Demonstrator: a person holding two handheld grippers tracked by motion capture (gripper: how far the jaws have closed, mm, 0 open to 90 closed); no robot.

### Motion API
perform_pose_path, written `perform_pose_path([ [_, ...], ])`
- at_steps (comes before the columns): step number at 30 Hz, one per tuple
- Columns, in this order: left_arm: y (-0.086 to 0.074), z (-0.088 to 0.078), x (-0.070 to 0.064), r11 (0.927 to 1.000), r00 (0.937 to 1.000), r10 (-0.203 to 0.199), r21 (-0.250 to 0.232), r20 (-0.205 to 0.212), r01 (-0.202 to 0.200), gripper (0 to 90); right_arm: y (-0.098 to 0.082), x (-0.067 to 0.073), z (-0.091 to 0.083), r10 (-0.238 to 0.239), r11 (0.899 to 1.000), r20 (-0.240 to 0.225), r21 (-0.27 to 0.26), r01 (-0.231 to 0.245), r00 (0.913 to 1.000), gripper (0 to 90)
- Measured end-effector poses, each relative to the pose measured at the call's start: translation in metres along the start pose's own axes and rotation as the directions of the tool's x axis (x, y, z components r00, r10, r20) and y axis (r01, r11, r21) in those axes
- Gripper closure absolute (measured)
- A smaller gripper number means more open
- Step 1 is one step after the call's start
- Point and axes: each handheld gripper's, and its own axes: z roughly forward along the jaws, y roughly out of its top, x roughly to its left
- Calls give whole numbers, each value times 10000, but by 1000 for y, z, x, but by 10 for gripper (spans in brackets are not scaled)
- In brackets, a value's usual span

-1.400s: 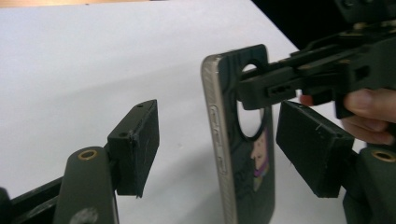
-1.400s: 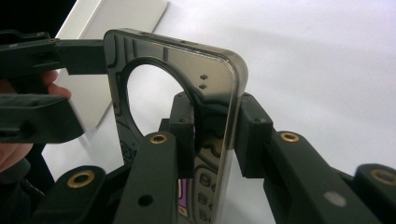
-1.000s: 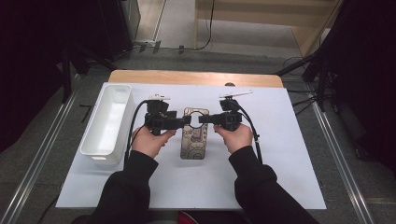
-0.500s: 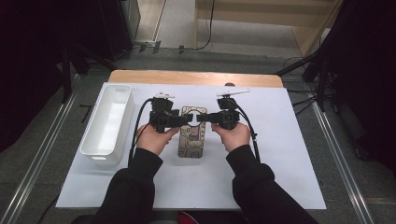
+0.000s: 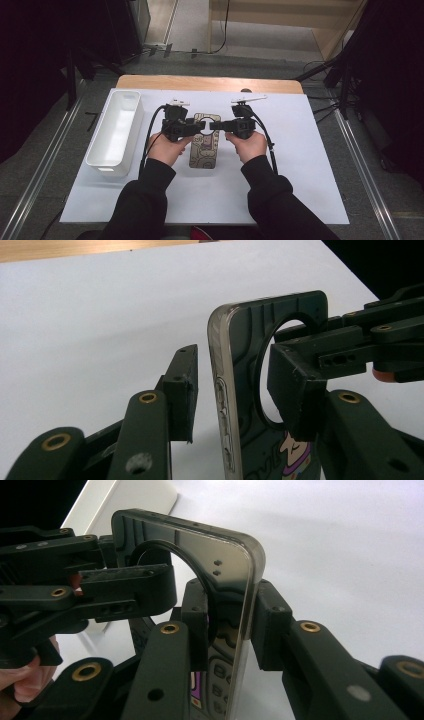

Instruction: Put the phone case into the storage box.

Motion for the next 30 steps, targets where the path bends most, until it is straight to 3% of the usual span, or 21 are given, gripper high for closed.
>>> perform_pose_path([
  [19,-1,5,0,9999,9984,65,114,-561,-59,680,1,6,4,-2,10000,-85,-2,2,10000,702],
  [30,0,5,1,9999,9983,-10,118,-581,17,708,1,8,5,-62,10000,-87,13,62,9999,701],
])
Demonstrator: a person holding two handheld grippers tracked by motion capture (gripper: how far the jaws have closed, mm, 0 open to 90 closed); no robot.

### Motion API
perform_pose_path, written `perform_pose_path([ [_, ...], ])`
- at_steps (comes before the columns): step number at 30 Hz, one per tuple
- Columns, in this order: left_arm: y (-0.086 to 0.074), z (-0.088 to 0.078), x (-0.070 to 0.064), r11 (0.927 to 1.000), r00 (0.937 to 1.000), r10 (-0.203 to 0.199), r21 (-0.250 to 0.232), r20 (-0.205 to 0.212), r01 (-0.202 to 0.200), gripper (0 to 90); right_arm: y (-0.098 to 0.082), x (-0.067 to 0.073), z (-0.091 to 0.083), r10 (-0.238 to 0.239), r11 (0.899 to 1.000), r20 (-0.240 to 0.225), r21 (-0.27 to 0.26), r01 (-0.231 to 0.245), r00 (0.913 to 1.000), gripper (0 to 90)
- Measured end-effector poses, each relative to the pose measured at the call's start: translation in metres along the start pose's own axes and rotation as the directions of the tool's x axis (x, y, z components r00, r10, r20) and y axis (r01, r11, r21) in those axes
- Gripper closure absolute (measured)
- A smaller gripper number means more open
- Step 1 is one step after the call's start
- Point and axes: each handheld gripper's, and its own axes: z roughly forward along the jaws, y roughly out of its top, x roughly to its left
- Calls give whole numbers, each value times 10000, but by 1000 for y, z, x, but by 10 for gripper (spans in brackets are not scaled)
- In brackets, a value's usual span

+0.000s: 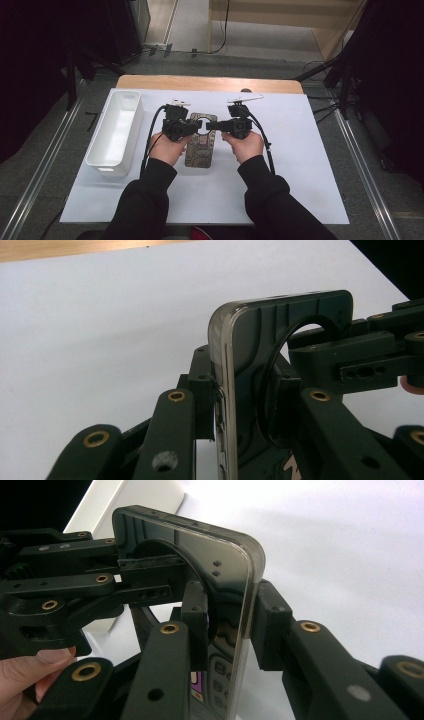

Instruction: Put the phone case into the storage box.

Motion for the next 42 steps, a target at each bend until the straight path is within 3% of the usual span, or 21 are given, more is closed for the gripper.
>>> perform_pose_path([
  [18,1,0,2,9999,9998,-133,81,124,132,719,0,1,0,-47,9999,54,-92,47,10000,698],
  [29,0,-3,1,9998,9998,197,89,-84,-196,674,0,1,0,-9,10000,197,-78,11,9998,700],
  [42,2,-4,3,9999,9996,-128,44,245,127,725,1,0,-1,21,9999,213,-138,-18,9998,696],
])
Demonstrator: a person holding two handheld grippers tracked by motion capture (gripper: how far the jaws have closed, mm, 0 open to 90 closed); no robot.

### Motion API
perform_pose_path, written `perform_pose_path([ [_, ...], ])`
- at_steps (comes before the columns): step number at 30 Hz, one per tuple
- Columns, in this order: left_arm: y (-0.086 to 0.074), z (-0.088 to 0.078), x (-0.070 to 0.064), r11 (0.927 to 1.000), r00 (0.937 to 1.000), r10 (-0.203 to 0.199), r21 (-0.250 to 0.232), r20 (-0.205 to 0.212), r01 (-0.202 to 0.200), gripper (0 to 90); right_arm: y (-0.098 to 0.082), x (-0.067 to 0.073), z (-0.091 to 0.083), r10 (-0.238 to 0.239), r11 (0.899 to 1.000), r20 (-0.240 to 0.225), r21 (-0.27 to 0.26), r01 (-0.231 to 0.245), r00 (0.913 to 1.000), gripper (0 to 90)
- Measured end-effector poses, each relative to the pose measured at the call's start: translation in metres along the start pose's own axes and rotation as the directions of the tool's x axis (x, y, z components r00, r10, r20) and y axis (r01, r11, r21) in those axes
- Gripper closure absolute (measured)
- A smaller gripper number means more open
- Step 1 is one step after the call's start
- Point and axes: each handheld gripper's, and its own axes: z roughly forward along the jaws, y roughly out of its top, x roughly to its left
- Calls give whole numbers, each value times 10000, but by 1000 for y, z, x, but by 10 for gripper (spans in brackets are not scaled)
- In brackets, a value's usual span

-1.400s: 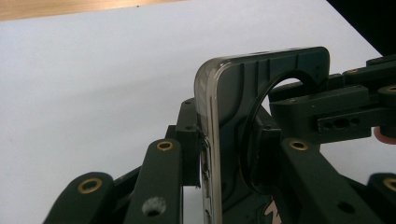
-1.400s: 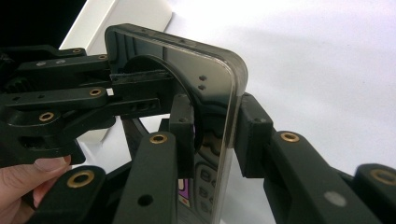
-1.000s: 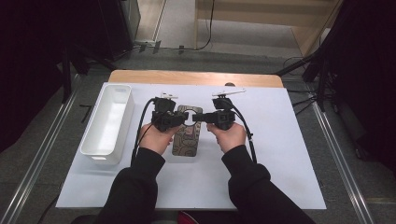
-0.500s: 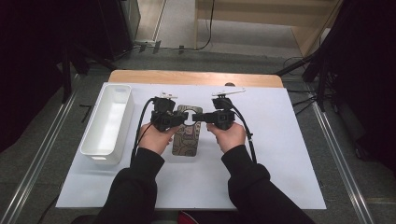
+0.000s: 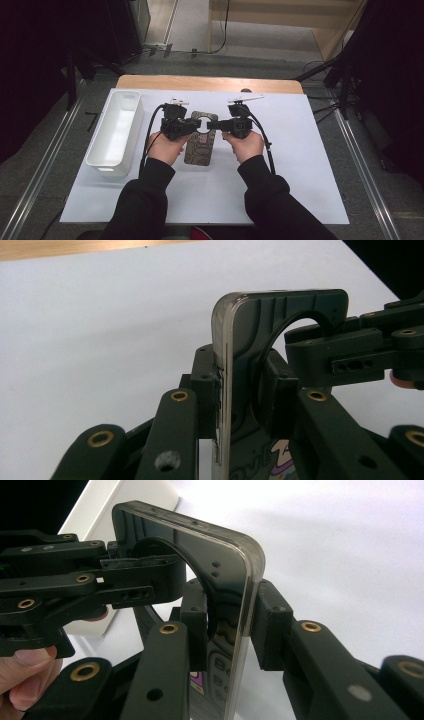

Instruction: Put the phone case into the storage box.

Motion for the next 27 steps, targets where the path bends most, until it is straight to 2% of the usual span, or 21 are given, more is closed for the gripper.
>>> perform_pose_path([
  [8,2,-2,4,9996,9988,-283,57,387,280,731,0,0,-2,-73,9999,-123,-144,72,9999,682],
  [18,2,-4,7,9993,9972,-371,73,647,367,739,0,1,-2,-338,9993,-225,-175,334,9992,595],
  [27,3,-7,11,9990,9950,-447,25,898,447,740,-1,3,-5,-658,9975,-399,-303,646,9970,446],
])
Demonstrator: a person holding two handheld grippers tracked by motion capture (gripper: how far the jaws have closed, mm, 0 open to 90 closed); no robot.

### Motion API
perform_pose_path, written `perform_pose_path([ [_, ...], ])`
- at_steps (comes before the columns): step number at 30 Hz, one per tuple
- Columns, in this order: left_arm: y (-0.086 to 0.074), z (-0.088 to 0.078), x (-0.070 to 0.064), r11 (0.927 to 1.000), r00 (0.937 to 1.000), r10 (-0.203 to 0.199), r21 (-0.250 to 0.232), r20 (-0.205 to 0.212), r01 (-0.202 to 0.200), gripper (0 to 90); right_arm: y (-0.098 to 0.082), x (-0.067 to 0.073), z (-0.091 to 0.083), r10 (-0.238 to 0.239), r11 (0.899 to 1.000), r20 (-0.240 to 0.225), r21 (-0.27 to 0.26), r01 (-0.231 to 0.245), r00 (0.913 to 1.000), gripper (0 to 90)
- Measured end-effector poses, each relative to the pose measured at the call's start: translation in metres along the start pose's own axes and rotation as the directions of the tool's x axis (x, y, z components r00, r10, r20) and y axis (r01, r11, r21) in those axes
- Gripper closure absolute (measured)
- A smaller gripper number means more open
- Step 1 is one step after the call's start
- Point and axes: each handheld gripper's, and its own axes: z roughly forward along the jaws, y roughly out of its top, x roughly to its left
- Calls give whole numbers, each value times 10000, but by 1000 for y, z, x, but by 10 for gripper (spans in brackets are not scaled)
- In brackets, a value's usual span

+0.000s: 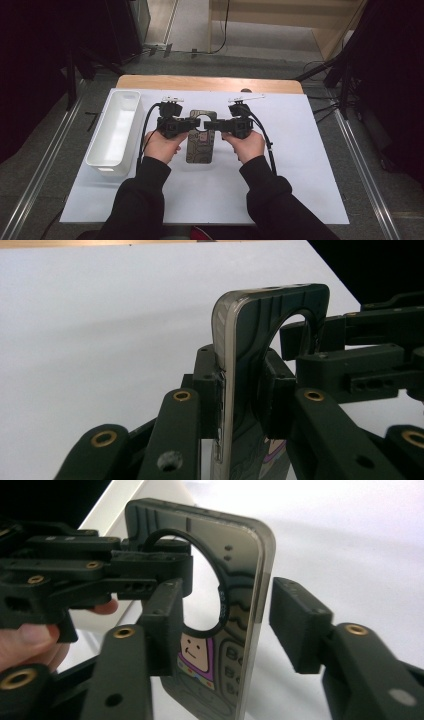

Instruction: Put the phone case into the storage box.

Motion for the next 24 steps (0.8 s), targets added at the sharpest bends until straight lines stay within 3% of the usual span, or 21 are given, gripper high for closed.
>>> perform_pose_path([
  [4,2,-3,1,10000,10000,16,-51,47,-15,739,-2,2,-4,-243,9996,-103,-126,242,9997,414],
  [16,10,-14,4,9999,9996,135,-32,246,-135,738,-8,7,-13,-864,9956,-406,332,878,9954,328],
  [24,13,-24,7,9997,9988,245,-71,420,-242,737,-19,6,-21,-1512,9876,-1098,256,1549,9824,321],
])
